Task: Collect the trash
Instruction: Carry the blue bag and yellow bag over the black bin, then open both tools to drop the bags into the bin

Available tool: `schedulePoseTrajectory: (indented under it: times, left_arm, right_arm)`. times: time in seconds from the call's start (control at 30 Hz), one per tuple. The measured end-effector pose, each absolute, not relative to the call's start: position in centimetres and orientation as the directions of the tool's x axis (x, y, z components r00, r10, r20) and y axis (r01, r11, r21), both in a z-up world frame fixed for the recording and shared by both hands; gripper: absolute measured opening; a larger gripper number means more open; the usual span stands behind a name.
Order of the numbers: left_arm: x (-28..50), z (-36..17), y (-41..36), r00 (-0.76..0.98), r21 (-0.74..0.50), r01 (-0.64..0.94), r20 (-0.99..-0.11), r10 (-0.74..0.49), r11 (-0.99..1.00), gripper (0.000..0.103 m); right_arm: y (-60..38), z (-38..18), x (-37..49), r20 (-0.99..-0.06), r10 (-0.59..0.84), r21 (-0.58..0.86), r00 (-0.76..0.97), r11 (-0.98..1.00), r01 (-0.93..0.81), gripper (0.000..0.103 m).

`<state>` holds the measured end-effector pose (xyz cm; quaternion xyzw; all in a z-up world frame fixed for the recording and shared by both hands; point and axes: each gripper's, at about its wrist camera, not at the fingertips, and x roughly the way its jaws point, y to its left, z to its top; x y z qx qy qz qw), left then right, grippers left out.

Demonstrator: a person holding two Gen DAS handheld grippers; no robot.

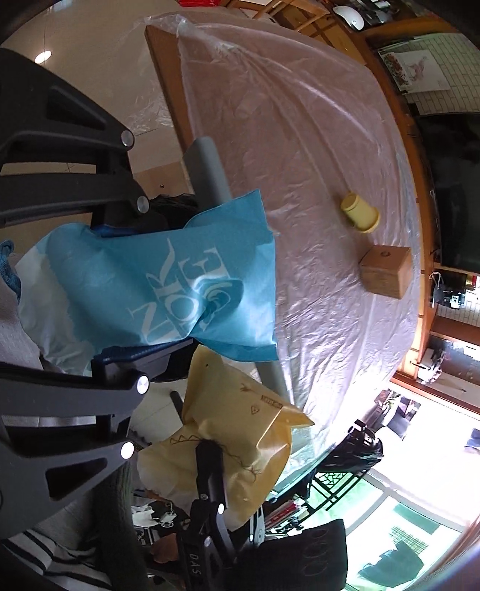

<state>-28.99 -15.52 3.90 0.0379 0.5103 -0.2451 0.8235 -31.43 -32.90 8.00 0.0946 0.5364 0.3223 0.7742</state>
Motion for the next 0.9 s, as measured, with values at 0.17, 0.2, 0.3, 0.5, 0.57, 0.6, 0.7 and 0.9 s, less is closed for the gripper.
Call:
schedulePoseTrajectory:
  times: [0.17, 0.2, 0.3, 0.5, 0.57, 0.6, 0.7, 0.9]
  left_arm:
    - [-29.2, 2.4, -15.8, 0.329, -0.183, 0.443, -0.877, -0.35, 0.877, 0.044]
    - [-29.1, 2.0, -15.9, 0.323, -0.179, 0.444, -0.882, -0.344, 0.878, 0.044]
    - [-29.2, 0.8, -16.0, 0.301, -0.174, 0.442, -0.895, -0.329, 0.88, 0.044]
    - [-28.9, -1.3, -15.8, 0.263, -0.168, 0.426, -0.917, -0.299, 0.889, 0.044]
    - [-28.7, -1.9, -15.7, 0.253, -0.161, 0.421, -0.924, -0.287, 0.892, 0.044]
    - [-28.6, -2.2, -15.6, 0.25, -0.159, 0.421, -0.926, -0.282, 0.893, 0.044]
    - [-28.4, -2.7, -15.7, 0.248, -0.147, 0.42, -0.931, -0.269, 0.895, 0.044]
    - [-27.5, -3.7, -16.2, 0.247, -0.123, 0.415, -0.938, -0.242, 0.901, 0.044]
  right_arm:
    - [-32.5, 6.5, -31.4, -0.804, 0.562, 0.46, 0.195, 0.795, -0.395, 0.031]
    - [-32.4, 6.0, -31.2, -0.812, 0.553, 0.453, 0.189, 0.8, -0.395, 0.031]
    - [-32.3, 4.9, -31.1, -0.826, 0.536, 0.442, 0.176, 0.809, -0.388, 0.031]
    - [-31.9, 2.7, -30.5, -0.852, 0.503, 0.425, 0.146, 0.826, -0.37, 0.031]
    - [-31.7, 2.1, -30.5, -0.862, 0.487, 0.412, 0.138, 0.834, -0.368, 0.031]
    - [-31.6, 1.8, -30.5, -0.869, 0.477, 0.404, 0.135, 0.838, -0.366, 0.031]
    - [-31.1, 1.3, -30.3, -0.879, 0.459, 0.389, 0.131, 0.847, -0.362, 0.031]
    - [-30.5, -0.1, -29.9, -0.902, 0.412, 0.347, 0.134, 0.872, -0.345, 0.031]
